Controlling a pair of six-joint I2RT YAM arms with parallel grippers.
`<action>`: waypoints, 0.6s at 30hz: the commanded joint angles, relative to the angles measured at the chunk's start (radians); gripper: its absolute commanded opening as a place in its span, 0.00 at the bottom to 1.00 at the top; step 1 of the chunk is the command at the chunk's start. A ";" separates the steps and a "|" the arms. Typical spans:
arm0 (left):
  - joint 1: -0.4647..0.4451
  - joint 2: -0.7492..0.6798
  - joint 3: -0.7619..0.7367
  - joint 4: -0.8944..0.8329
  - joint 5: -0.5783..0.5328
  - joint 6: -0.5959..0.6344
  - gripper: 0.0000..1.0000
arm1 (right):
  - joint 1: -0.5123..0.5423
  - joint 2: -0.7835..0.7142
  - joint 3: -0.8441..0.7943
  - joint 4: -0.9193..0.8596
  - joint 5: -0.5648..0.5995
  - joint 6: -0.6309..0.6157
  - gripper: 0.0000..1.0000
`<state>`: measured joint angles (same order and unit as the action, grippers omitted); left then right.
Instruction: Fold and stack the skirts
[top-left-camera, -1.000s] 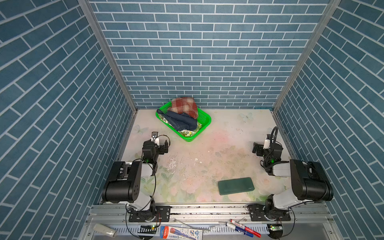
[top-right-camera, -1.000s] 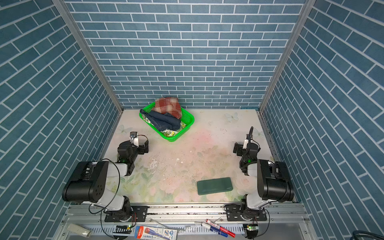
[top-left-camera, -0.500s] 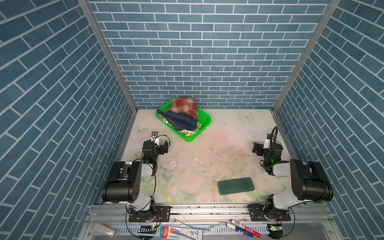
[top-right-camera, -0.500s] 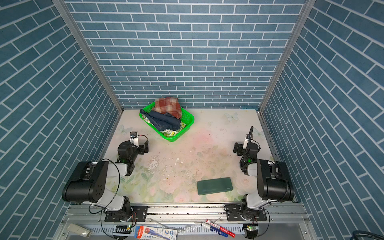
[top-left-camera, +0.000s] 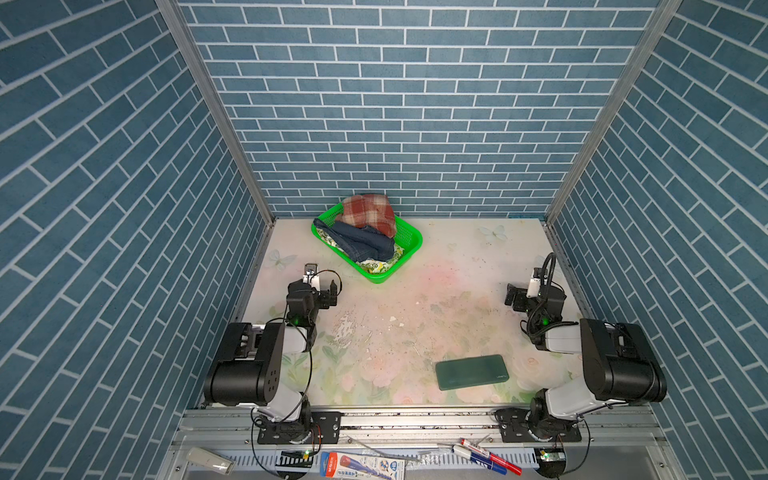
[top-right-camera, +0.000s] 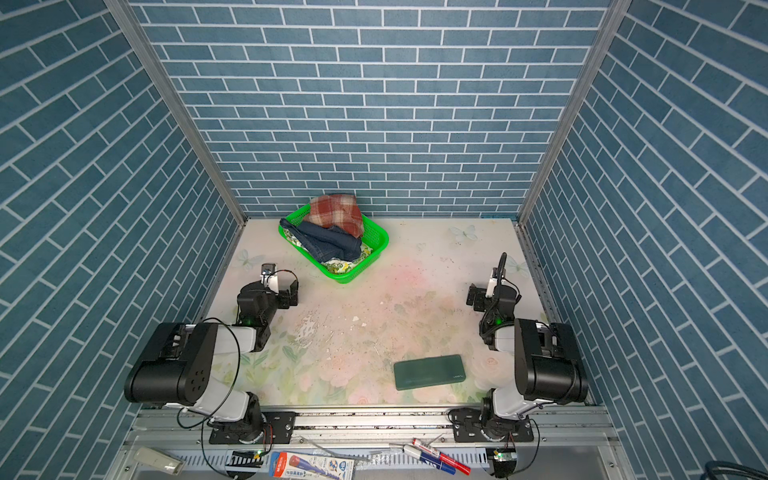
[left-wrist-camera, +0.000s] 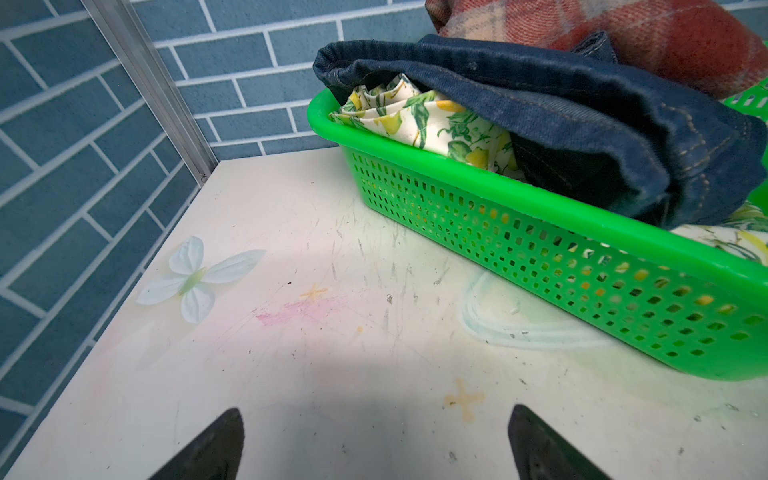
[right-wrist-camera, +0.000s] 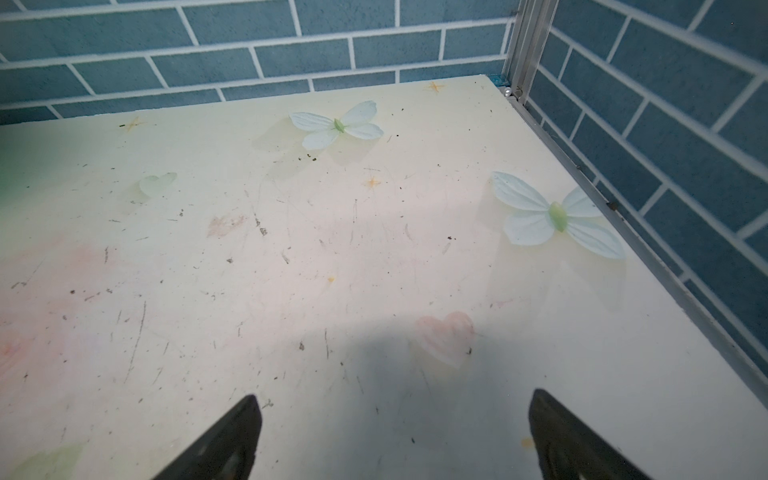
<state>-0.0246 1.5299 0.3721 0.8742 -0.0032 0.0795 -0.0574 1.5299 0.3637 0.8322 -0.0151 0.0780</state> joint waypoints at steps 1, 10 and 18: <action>-0.006 0.003 0.020 -0.015 -0.018 0.007 1.00 | -0.002 0.013 0.035 0.022 -0.001 -0.025 0.99; -0.038 -0.010 0.022 -0.026 -0.125 0.004 1.00 | 0.005 -0.016 0.008 0.049 0.013 -0.029 0.98; -0.038 -0.149 0.075 -0.227 -0.198 -0.023 0.99 | 0.031 -0.168 0.121 -0.301 0.065 -0.013 0.92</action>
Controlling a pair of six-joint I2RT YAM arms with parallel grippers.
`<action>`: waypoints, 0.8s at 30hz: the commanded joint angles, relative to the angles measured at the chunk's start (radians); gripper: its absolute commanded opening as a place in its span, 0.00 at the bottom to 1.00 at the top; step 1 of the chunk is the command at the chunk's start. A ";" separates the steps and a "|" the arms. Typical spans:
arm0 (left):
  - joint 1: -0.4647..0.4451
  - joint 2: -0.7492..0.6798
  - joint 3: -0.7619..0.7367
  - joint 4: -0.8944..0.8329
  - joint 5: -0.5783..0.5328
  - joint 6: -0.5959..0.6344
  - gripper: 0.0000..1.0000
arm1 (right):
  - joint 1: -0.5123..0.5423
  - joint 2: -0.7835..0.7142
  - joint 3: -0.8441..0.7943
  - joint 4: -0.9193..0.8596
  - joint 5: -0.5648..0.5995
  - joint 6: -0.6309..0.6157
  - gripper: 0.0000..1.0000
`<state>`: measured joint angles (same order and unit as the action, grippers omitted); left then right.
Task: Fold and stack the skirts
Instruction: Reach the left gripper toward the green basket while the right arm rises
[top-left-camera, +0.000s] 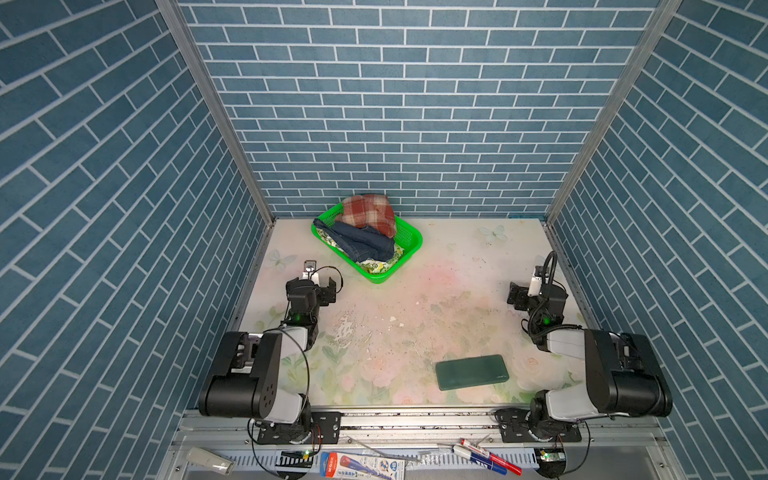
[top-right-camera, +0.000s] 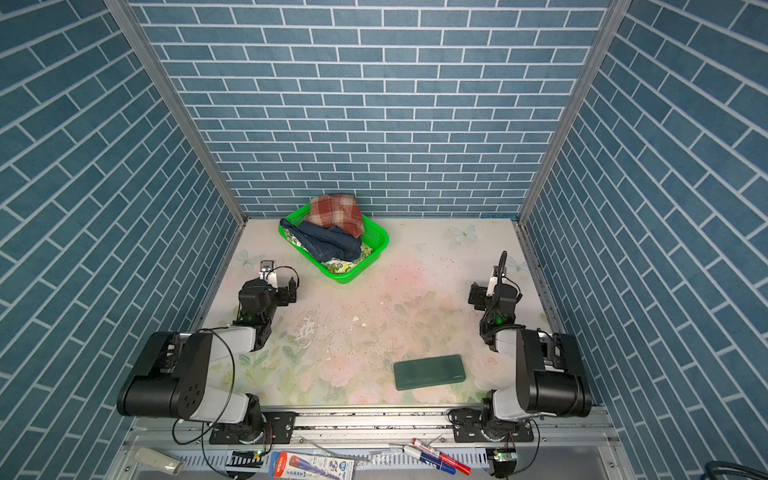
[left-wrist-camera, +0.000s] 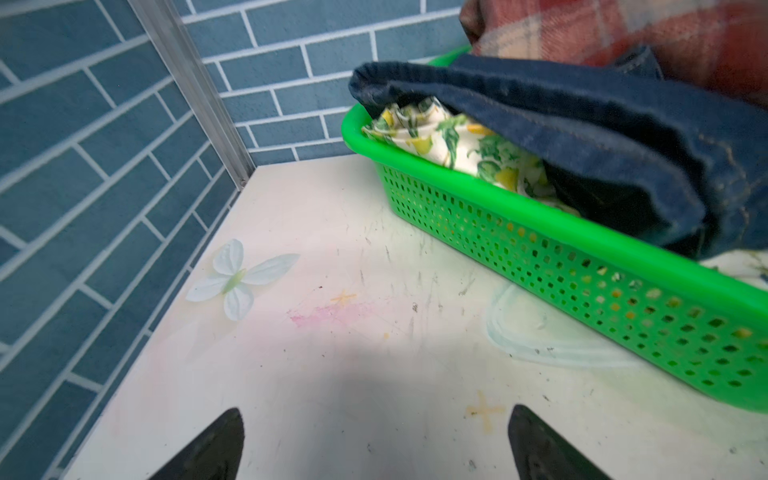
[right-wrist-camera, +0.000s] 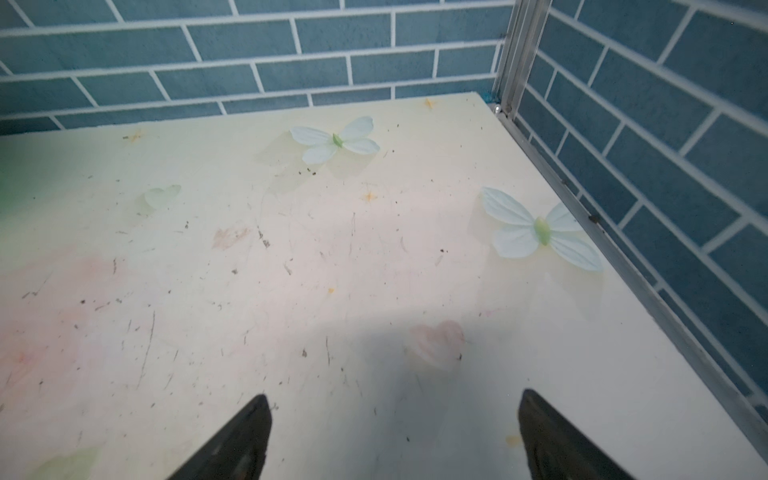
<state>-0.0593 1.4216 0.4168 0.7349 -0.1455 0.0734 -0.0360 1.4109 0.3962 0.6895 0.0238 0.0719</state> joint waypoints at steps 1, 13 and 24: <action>-0.004 -0.055 0.042 -0.113 -0.080 -0.024 0.99 | 0.021 -0.057 0.111 -0.201 0.054 -0.005 0.92; 0.019 -0.248 0.277 -0.605 -0.332 -0.330 0.88 | 0.110 -0.150 0.292 -0.466 0.087 0.095 0.86; -0.082 -0.166 0.516 -0.983 -0.127 -0.485 0.79 | 0.401 0.070 0.545 -0.600 0.095 0.241 0.83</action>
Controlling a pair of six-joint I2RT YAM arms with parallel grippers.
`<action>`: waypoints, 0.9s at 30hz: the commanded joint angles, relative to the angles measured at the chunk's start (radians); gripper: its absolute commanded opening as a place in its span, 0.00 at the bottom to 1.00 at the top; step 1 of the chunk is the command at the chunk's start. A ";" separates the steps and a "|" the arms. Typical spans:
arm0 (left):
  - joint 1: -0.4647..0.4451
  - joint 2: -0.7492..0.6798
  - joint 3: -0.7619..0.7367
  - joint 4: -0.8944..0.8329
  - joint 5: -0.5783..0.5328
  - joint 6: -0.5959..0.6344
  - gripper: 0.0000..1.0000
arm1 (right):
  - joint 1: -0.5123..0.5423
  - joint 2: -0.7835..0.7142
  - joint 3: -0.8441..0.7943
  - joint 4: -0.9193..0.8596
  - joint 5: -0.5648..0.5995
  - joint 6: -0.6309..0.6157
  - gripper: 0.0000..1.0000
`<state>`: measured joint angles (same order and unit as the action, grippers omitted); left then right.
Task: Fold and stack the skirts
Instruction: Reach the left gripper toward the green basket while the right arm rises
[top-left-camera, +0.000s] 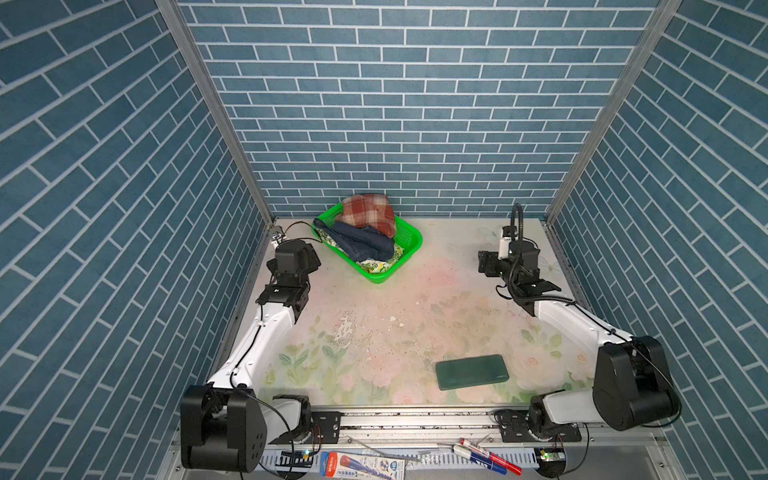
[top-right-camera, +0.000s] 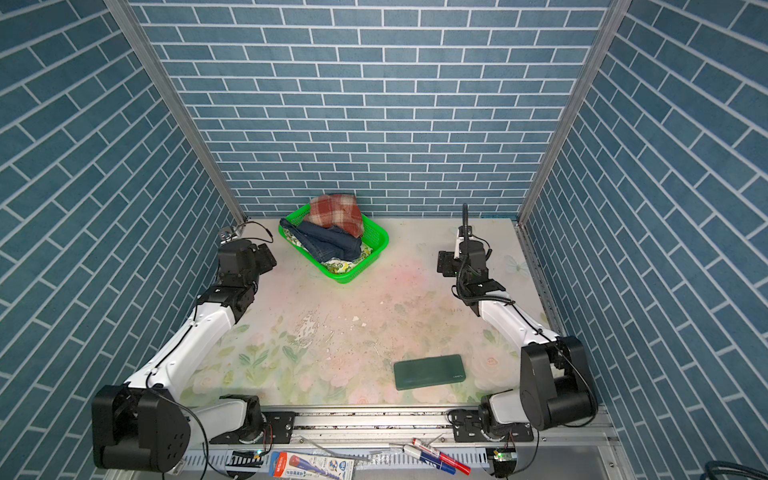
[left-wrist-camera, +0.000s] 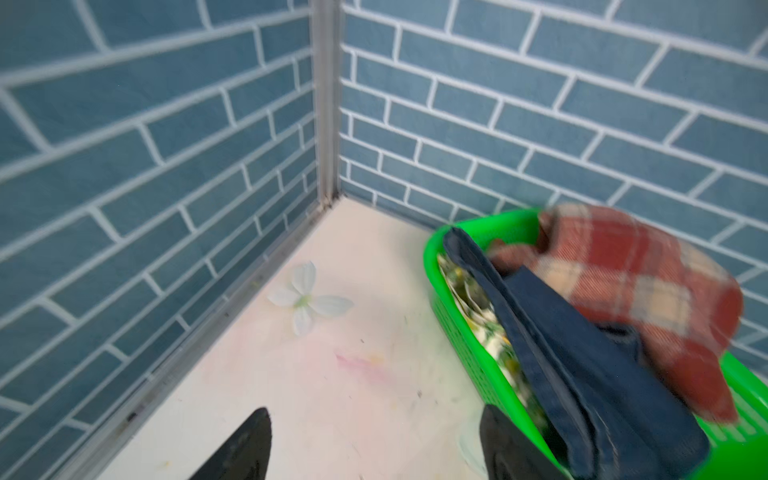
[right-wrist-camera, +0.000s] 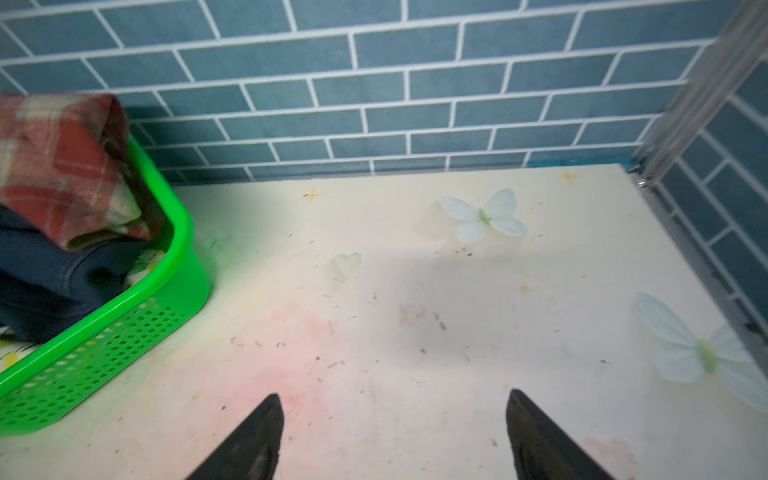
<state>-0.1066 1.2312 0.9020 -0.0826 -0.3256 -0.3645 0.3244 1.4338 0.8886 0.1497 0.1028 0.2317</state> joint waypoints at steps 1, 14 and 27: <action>-0.044 0.033 0.039 -0.188 0.071 -0.057 0.78 | 0.057 0.065 0.068 -0.062 0.018 0.096 0.83; -0.243 0.051 -0.054 -0.185 0.083 -0.094 0.73 | 0.173 0.157 0.167 -0.121 0.046 0.114 0.80; -0.280 0.096 -0.102 -0.148 0.031 -0.157 0.68 | 0.179 0.071 0.100 -0.142 0.092 0.101 0.78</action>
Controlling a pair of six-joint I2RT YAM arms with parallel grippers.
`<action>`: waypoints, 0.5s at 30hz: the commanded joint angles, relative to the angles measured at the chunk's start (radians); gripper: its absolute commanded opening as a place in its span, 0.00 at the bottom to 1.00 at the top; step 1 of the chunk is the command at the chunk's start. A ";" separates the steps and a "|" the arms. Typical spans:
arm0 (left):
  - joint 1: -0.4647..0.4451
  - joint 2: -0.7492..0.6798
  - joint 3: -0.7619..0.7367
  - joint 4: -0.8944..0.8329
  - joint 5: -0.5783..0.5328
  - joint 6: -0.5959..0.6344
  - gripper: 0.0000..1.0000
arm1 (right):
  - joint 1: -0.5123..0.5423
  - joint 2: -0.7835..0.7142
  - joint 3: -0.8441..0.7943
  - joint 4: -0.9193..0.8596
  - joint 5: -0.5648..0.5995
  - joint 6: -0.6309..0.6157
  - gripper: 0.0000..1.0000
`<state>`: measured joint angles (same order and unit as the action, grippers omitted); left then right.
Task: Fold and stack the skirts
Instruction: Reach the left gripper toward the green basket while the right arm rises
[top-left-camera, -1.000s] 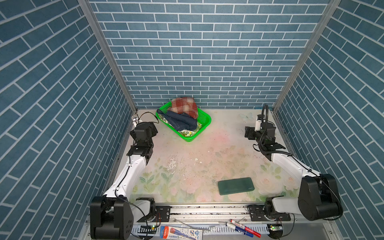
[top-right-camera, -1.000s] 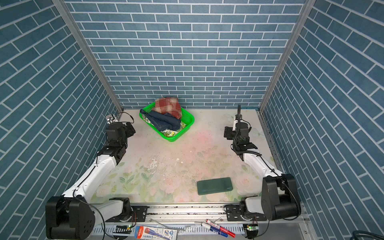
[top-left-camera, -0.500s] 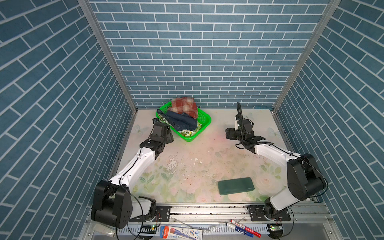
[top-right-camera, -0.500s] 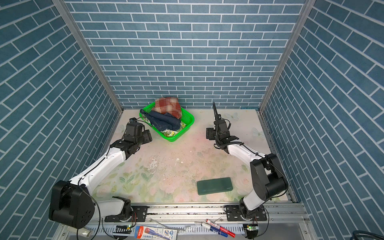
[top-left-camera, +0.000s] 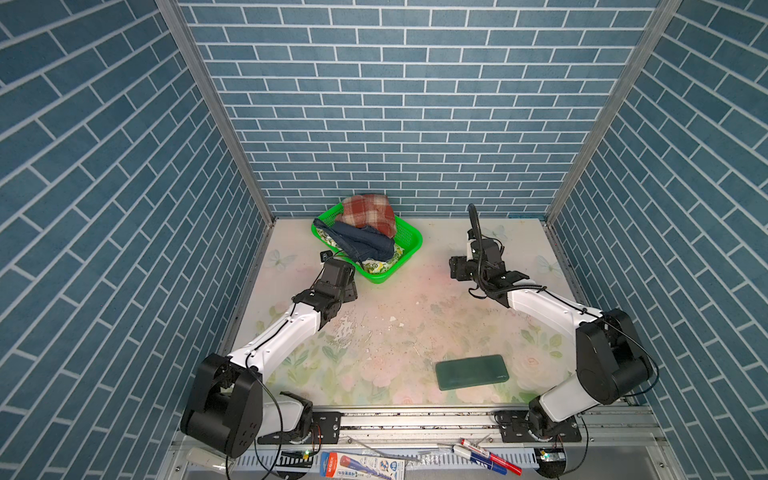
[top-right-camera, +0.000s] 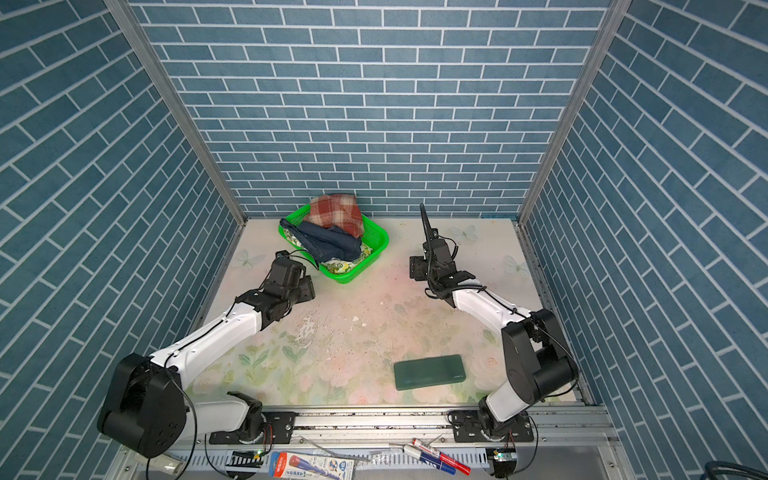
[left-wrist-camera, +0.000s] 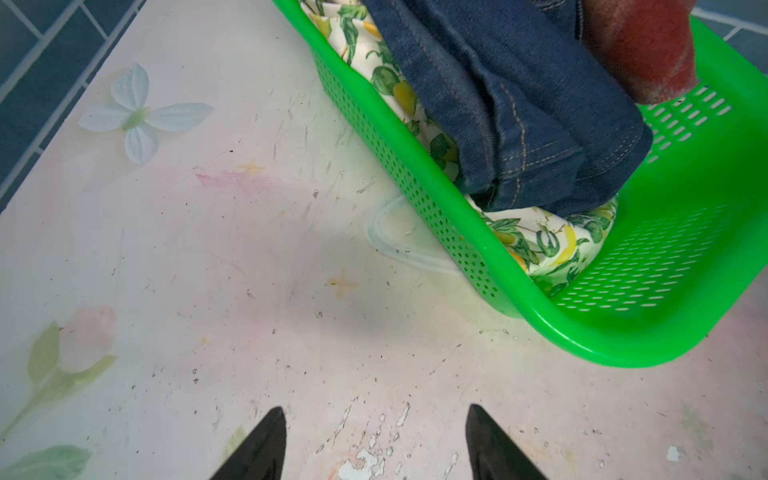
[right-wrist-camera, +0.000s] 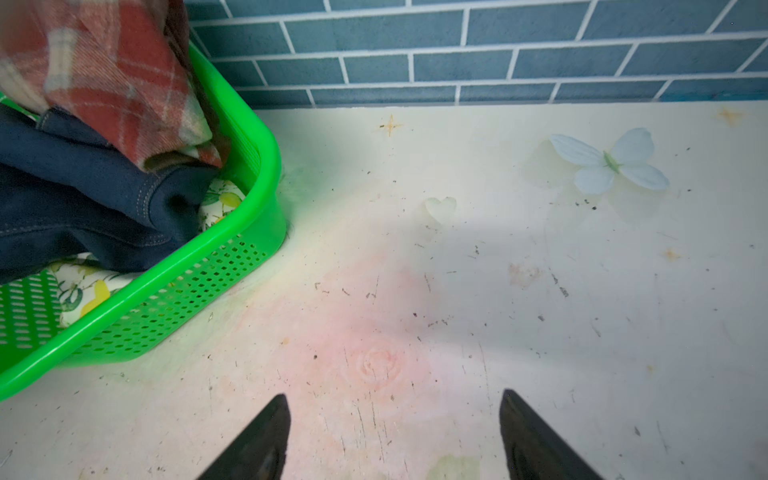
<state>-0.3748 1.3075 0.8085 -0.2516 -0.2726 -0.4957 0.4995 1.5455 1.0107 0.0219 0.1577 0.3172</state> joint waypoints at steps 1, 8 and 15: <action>-0.015 0.024 -0.004 0.024 -0.018 -0.028 0.67 | 0.004 -0.042 -0.023 -0.012 0.039 0.016 0.78; -0.133 -0.019 0.060 -0.007 -0.089 -0.014 0.66 | 0.001 -0.015 0.019 -0.035 0.013 0.030 0.78; -0.278 0.151 0.294 -0.030 -0.116 0.055 0.66 | -0.035 -0.149 -0.033 -0.074 0.033 0.058 0.78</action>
<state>-0.6182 1.3781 1.0267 -0.2745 -0.3683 -0.4828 0.4885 1.4860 1.0077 -0.0284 0.1699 0.3210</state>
